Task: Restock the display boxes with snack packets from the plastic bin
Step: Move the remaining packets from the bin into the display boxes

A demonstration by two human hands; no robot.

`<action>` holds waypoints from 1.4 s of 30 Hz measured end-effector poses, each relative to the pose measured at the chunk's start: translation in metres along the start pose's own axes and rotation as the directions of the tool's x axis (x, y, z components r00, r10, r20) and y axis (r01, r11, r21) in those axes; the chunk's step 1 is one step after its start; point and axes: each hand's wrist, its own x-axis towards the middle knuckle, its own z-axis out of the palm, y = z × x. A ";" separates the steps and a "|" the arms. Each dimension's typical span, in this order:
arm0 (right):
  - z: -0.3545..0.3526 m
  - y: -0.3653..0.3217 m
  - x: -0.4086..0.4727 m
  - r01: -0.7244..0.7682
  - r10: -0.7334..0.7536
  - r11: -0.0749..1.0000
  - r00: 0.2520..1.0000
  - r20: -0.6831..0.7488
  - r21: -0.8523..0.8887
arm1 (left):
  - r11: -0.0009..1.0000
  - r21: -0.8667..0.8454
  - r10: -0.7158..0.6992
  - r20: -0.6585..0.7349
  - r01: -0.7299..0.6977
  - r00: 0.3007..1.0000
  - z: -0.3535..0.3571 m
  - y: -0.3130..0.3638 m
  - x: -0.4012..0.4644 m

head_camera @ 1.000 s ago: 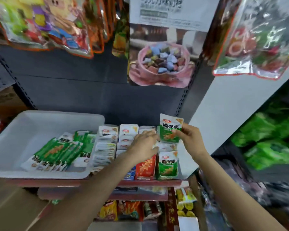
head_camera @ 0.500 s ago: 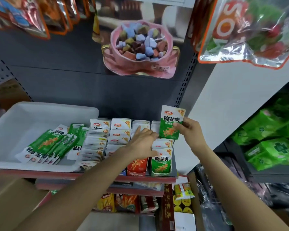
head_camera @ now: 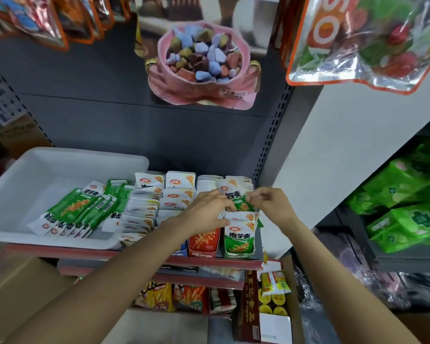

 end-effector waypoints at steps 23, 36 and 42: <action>0.010 -0.009 0.014 0.206 -0.232 0.814 0.972 0.021 -0.543 | 1.000 0.010 0.003 0.031 -0.003 1.000 0.000 -0.003 -0.001; 0.036 -0.038 0.005 0.261 -0.310 0.822 0.951 -0.015 -0.506 | 0.995 -0.102 -0.037 -0.264 0.010 0.964 -0.013 -0.013 -0.015; 0.100 -0.093 0.000 0.393 -0.379 0.873 0.919 0.106 -0.290 | 0.961 -0.244 -0.241 -0.495 0.133 0.835 -0.044 -0.056 -0.063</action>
